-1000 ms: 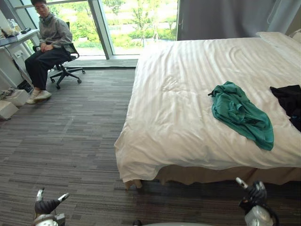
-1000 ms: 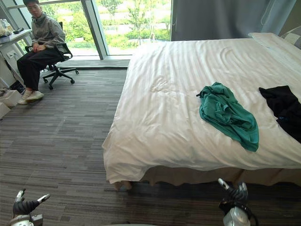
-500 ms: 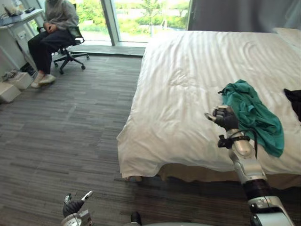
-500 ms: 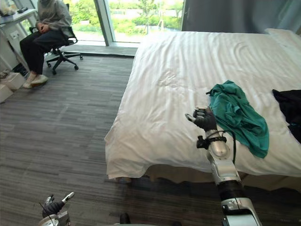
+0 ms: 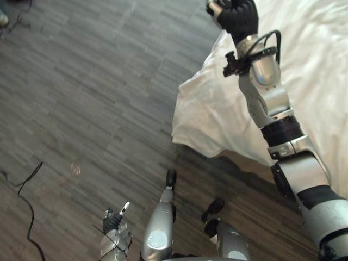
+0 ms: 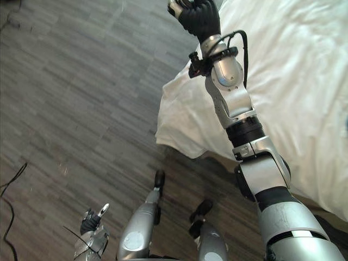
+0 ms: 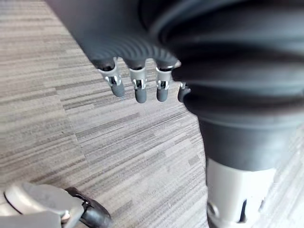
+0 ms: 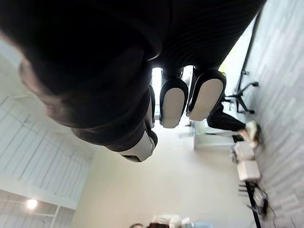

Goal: Tidy the bed and pick cloth on bed and put in laundry

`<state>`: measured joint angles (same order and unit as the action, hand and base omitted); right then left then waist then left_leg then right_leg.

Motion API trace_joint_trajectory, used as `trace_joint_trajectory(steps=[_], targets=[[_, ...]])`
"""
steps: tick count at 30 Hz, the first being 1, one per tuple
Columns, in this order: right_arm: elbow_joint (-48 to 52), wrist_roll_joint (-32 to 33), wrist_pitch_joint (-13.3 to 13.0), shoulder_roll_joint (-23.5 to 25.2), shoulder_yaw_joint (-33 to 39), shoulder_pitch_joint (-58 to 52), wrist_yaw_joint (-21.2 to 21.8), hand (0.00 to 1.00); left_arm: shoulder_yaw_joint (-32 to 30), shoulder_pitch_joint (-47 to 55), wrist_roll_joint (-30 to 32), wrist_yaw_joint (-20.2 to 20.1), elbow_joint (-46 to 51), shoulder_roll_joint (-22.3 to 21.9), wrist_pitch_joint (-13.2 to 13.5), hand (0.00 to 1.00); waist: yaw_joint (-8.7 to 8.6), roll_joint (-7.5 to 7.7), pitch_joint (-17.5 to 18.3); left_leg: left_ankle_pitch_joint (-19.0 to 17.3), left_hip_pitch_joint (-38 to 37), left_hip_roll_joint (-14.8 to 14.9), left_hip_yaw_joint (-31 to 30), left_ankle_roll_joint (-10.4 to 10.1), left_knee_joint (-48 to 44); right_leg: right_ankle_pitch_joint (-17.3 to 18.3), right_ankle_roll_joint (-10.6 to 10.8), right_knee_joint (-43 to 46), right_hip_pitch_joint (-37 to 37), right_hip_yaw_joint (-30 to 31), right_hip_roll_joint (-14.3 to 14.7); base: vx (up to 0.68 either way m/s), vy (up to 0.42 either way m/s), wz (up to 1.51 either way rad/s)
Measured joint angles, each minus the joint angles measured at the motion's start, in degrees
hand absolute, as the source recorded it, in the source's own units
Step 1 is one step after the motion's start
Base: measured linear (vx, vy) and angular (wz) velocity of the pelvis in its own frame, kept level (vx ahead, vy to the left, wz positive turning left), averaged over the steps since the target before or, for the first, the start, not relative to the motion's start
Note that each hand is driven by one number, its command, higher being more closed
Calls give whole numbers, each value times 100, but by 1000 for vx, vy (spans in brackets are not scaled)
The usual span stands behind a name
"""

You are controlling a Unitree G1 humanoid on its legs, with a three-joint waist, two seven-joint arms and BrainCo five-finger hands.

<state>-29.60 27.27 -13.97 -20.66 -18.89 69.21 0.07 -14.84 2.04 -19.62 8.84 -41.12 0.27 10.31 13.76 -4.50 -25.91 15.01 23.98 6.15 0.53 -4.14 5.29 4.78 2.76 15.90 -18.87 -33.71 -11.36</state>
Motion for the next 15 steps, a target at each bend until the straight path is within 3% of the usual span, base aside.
trace_joint_trajectory(steps=[3, 5, 8, 12, 15], targets=[[-596, 30, 57, -76, -30, 28, -21, 100, 353, -286, 0, -4, 35, 5, 29, 0, 37, -175, -107, 165, 550, -132, -177, -3, 0, 277, -14, 694, -690, -107, -315, -60, -52, 35], [-1363, -59, 111, -338, -5, 45, -110, 100, 589, -565, -4, -3, 115, -5, 36, 0, 190, -323, -205, 218, 877, -176, -183, -51, 2, 403, -57, 1046, -1148, -84, -474, -58, -47, 13], [-1594, -448, 82, -297, -65, 96, -114, 100, 644, -825, -11, 2, 358, -82, 125, 0, 193, -396, -240, 299, 1288, -263, -147, -65, 6, 618, -87, 1561, -1754, -22, -726, -65, -25, 12], [-1945, -772, 145, -191, -317, -114, -103, 100, 655, -842, -17, 4, 697, -337, 157, 0, 165, -406, -244, 336, 1374, -324, 4, -41, 8, 688, -108, 1789, -1977, 77, -871, -13, -5, 1], [-2353, -903, 344, 40, -563, -668, -113, 100, 660, -819, -19, 5, 688, -361, 141, 0, -27, -394, -239, 335, 1348, -330, 118, -41, 8, 671, -94, 1760, -1956, 109, -890, 8, 16, -5]])
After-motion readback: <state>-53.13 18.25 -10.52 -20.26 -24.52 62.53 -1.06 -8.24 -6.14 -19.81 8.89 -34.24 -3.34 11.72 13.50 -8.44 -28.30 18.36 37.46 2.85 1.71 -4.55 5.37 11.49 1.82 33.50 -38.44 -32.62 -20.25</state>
